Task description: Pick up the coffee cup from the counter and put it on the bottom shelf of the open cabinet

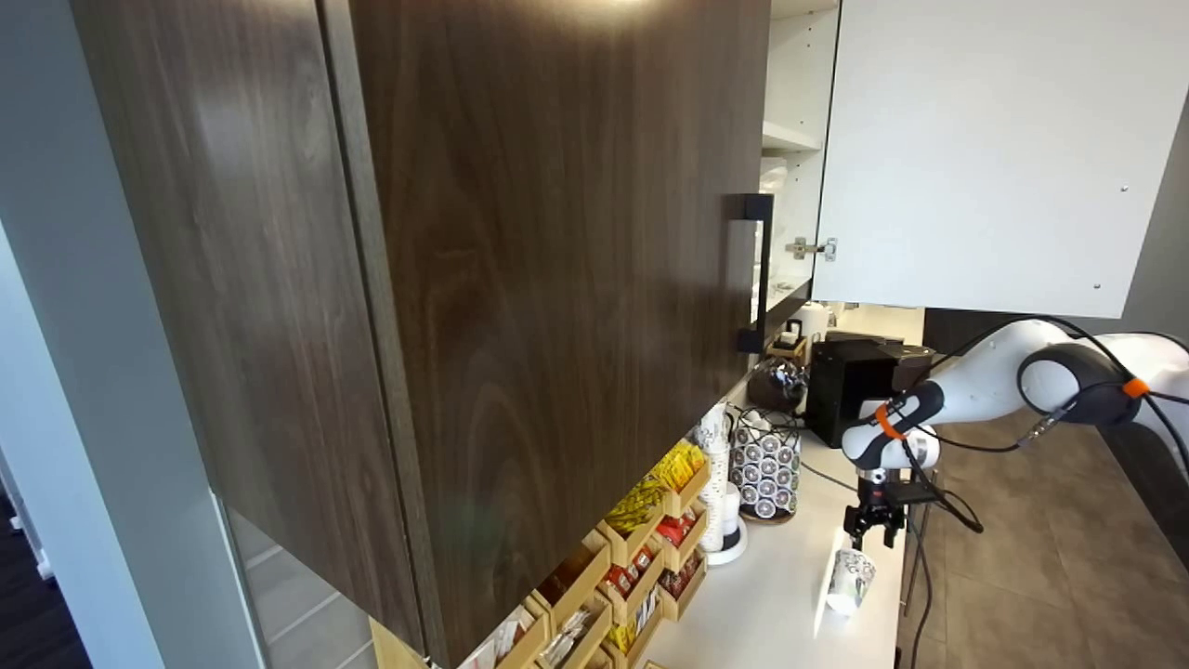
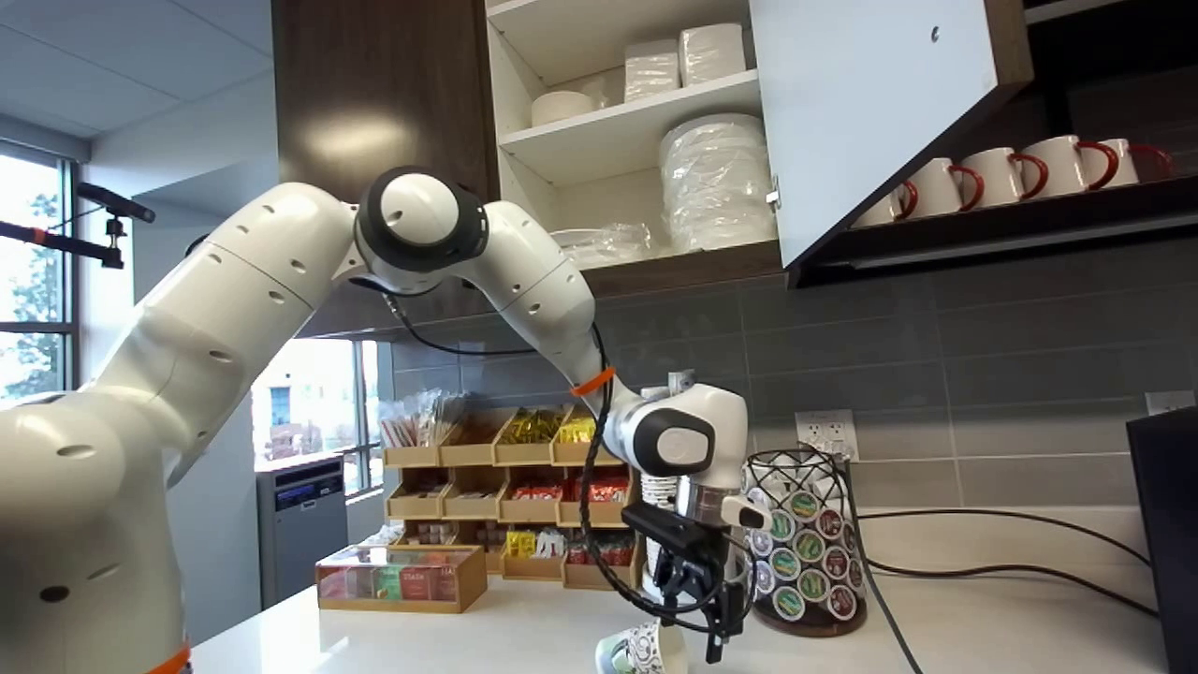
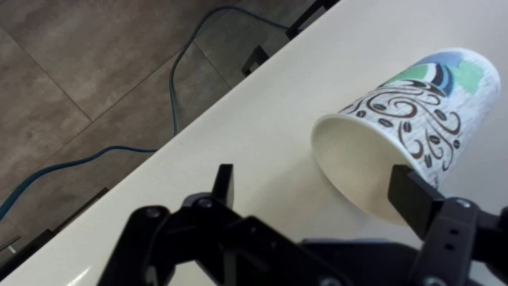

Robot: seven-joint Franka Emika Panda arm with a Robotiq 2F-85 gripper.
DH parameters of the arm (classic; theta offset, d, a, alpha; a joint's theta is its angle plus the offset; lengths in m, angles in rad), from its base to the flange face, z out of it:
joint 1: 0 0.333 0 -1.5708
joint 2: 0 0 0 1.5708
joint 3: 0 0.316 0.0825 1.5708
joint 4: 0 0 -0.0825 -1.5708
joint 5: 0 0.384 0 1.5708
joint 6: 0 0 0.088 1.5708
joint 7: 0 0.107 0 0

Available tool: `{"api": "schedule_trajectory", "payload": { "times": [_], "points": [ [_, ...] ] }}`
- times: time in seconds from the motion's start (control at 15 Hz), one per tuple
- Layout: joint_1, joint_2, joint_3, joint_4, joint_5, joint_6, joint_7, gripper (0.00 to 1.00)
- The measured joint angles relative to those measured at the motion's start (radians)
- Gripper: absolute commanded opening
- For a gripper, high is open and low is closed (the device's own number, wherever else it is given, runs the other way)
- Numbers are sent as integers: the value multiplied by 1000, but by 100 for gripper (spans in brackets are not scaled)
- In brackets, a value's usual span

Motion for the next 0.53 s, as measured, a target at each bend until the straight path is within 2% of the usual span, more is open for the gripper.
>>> {"api": "schedule_trajectory", "payload": {
  "times": [0.27,0.53],
  "points": [
    [-9,-3,-9,1,53,2,70,100],
    [-14,-15,-22,0,105,63,142,100]
  ]
}}
